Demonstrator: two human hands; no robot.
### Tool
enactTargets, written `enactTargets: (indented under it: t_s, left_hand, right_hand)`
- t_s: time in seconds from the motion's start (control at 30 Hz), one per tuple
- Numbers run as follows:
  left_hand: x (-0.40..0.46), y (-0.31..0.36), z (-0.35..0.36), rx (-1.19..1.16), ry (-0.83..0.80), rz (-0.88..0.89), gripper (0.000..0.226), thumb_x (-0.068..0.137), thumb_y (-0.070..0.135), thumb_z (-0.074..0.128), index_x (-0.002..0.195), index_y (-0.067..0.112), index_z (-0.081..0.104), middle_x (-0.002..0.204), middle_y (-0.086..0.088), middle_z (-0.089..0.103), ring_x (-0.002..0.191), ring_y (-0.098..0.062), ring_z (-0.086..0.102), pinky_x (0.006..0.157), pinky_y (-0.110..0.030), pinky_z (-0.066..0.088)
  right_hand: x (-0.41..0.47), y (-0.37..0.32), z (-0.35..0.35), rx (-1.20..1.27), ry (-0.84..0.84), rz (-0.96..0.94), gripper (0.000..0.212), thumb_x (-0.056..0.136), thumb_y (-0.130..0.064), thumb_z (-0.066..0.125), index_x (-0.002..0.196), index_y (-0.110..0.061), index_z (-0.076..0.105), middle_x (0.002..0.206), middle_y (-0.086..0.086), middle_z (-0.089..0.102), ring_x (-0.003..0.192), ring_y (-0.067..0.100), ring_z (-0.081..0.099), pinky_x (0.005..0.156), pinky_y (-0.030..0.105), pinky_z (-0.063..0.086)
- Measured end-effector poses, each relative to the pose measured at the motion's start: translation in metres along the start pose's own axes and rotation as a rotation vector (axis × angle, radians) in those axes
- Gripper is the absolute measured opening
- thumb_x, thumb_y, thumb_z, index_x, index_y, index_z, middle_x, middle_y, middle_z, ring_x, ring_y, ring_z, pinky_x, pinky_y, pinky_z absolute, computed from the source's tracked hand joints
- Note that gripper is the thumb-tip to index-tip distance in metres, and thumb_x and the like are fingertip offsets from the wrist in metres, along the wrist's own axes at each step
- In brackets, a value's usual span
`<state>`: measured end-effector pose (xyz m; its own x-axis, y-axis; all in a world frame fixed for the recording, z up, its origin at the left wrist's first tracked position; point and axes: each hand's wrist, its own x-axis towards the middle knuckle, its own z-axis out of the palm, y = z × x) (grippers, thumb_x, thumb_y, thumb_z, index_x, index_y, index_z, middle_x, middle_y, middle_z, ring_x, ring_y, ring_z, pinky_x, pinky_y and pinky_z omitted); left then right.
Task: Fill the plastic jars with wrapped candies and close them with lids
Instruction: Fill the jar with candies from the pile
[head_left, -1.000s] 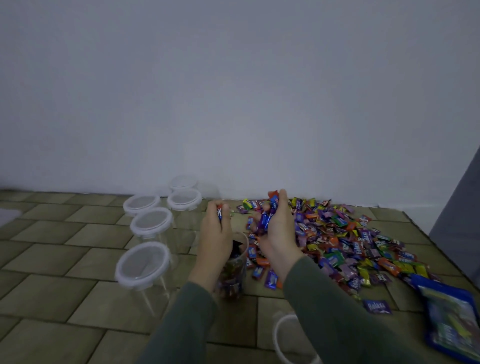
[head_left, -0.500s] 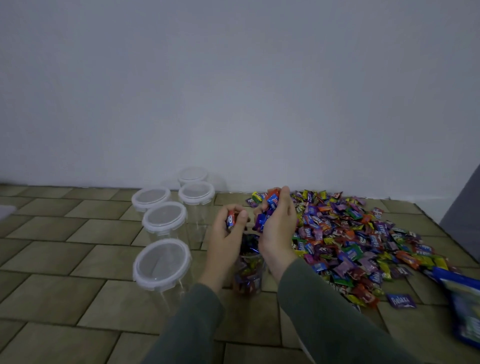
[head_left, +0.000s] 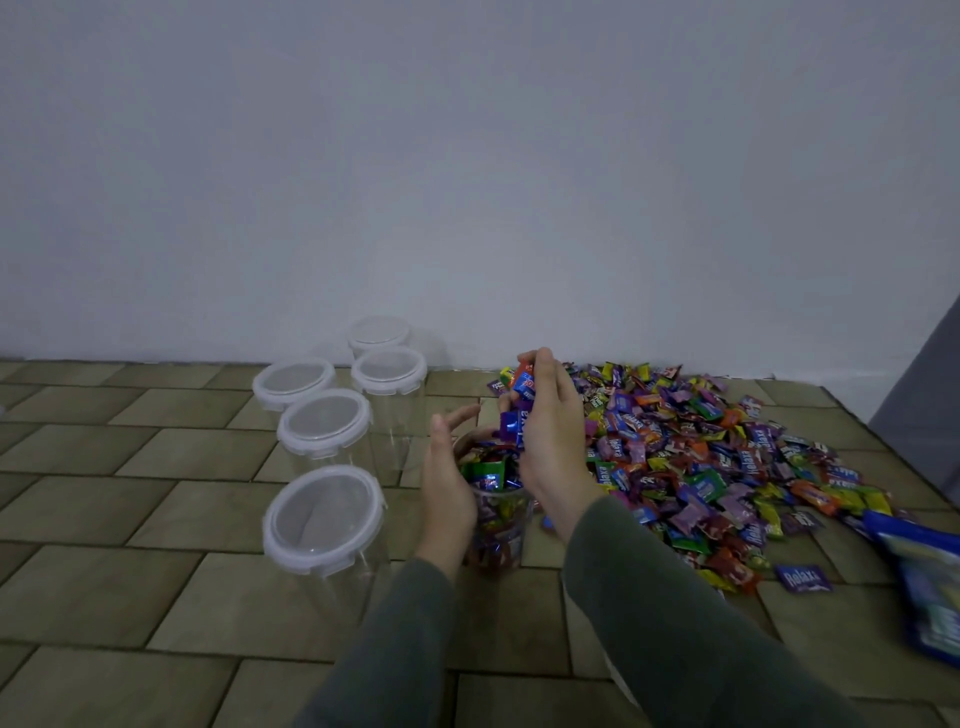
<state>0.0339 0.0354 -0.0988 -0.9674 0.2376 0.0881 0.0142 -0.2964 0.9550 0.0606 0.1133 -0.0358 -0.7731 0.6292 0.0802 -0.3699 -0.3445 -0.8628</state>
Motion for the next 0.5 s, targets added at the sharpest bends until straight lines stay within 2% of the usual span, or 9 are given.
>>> enactTargets:
  t_s: [0.2,0.3,0.37,0.43,0.5]
  left_hand:
    - [0.004,-0.004,0.000,-0.021,-0.003,-0.012,0.065,0.092,0.061,0.027,0.104,0.010,0.065,0.098,-0.011,0.072,0.087,-0.021,0.071,0.070,-0.029,0.057]
    - [0.004,-0.005,0.000,-0.050,0.004,-0.023,0.071,0.082,0.071,0.033,0.101,0.011,0.065,0.099,-0.014,0.072,0.092,-0.027,0.070,0.079,-0.038,0.056]
    - [0.004,-0.005,0.000,-0.049,0.002,-0.017,0.070,0.082,0.068,0.031,0.100,0.008,0.065,0.097,-0.014,0.072,0.087,-0.025,0.071,0.074,-0.035,0.057]
    - [0.006,-0.006,0.000,-0.083,0.003,-0.024,0.069,0.082,0.064,0.033,0.100,0.005,0.064,0.094,-0.016,0.071,0.084,-0.025,0.070,0.070,-0.033,0.057]
    - [0.007,-0.006,0.001,-0.102,0.027,-0.016,0.067,0.084,0.064,0.036,0.098,0.004,0.064,0.092,-0.017,0.070,0.084,-0.026,0.069,0.071,-0.033,0.057]
  right_hand:
    - [0.000,-0.002,-0.001,0.005,-0.037,0.074,0.022,0.097,-0.031,0.052,0.084,-0.016,0.061,0.075,0.001,0.062,0.059,0.010,0.061,0.056,0.025,0.051]
    - [0.002,0.001,-0.002,0.016,-0.025,0.058,0.021,0.095,-0.025,0.056,0.076,-0.016,0.058,0.063,-0.007,0.058,0.061,0.010,0.057,0.061,0.026,0.049]
    - [0.003,0.001,-0.004,-0.118,-0.057,-0.031,0.024,0.096,-0.024,0.055,0.074,-0.016,0.057,0.060,-0.007,0.055,0.063,0.008,0.055,0.064,0.019,0.047]
    - [0.003,0.002,-0.007,-0.327,-0.139,-0.148,0.021,0.097,-0.025,0.054,0.078,-0.017,0.059,0.066,-0.006,0.055,0.064,0.003,0.054,0.065,0.011,0.045]
    - [0.003,0.004,-0.010,-0.494,-0.279,-0.222,0.014,0.097,-0.026,0.054,0.086,-0.020,0.060,0.076,-0.008,0.057,0.074,0.004,0.055,0.074,0.017,0.048]
